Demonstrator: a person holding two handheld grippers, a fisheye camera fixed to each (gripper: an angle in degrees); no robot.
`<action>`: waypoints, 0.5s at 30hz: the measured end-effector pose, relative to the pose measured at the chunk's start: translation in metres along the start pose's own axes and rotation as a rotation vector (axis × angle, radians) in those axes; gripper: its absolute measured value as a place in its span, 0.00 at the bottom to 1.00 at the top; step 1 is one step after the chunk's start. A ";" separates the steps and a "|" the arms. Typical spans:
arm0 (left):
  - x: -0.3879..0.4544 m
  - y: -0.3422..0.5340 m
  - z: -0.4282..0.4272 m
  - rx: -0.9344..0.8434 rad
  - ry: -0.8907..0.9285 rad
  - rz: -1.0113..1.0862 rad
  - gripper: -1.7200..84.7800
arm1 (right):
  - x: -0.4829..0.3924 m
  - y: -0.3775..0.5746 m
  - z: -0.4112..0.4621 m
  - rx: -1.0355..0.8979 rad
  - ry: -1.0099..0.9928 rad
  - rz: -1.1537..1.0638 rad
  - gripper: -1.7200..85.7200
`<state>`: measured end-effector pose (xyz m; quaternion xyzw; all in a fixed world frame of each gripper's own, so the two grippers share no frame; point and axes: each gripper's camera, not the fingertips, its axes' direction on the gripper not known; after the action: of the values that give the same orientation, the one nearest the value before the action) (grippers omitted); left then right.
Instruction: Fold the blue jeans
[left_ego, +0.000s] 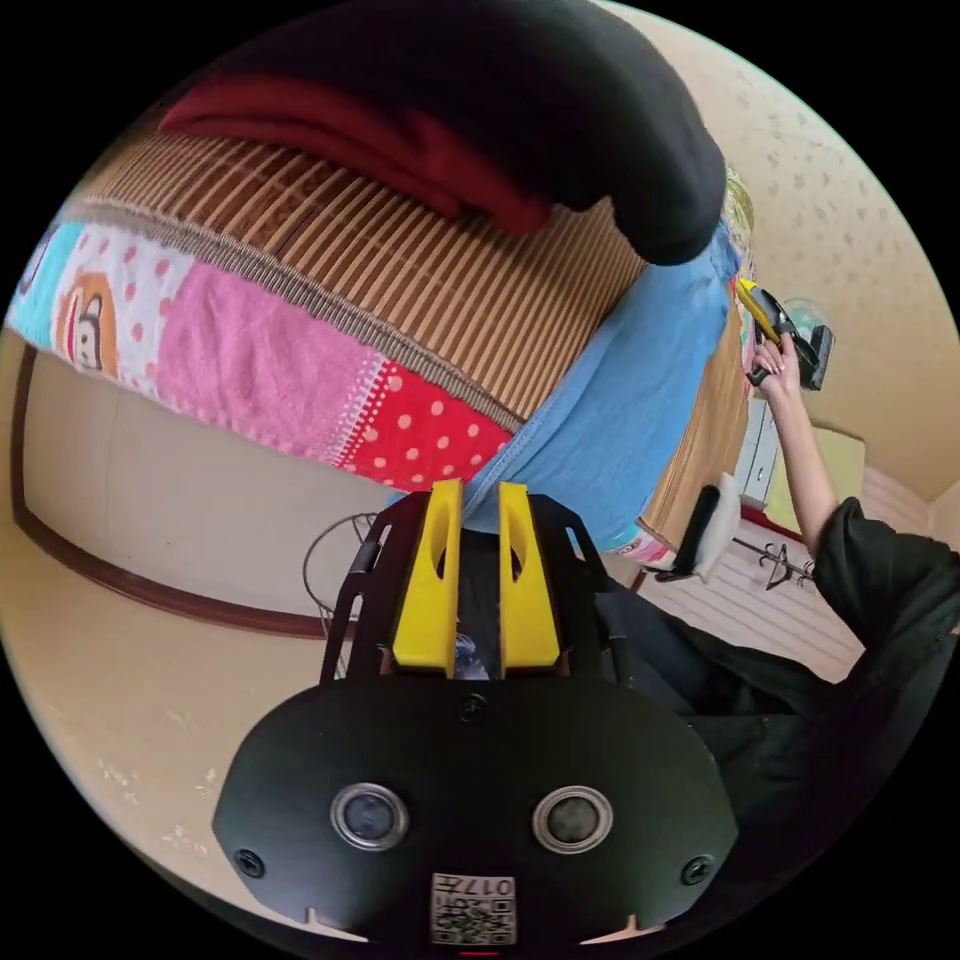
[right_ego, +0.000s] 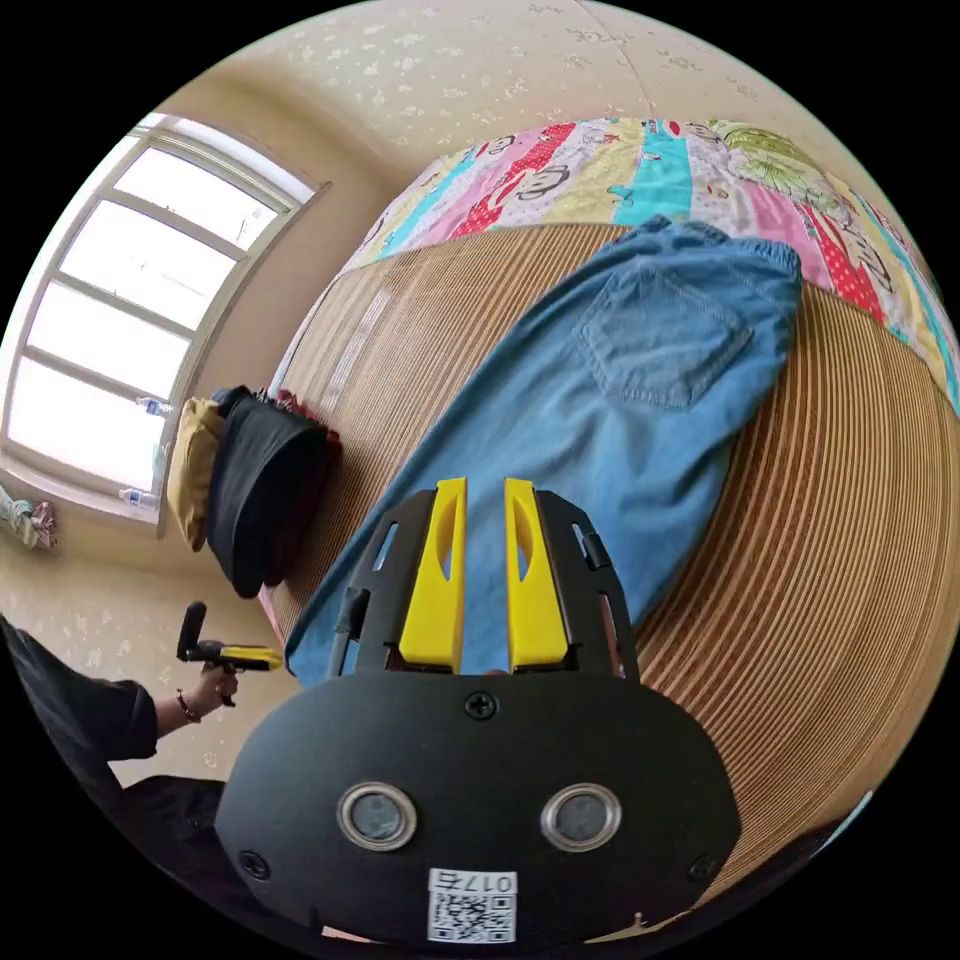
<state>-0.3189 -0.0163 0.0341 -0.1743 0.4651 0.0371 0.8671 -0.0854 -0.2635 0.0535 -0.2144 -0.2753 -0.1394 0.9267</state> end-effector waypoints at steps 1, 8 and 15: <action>0.014 -0.002 -0.004 0.011 -0.043 0.037 0.10 | 0.002 0.043 0.001 -0.038 -0.036 0.033 0.09; 0.041 -0.022 -0.004 0.005 -0.073 0.102 0.12 | -0.015 0.214 0.027 -0.241 -0.228 0.238 0.09; 0.042 -0.013 -0.012 0.008 -0.061 0.097 0.11 | -0.034 0.261 0.059 -0.318 -0.325 0.292 0.09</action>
<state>-0.3021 -0.0366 -0.0032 -0.1468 0.4465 0.0823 0.8788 -0.0411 -0.0039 -0.0050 -0.4142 -0.3611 -0.0094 0.8354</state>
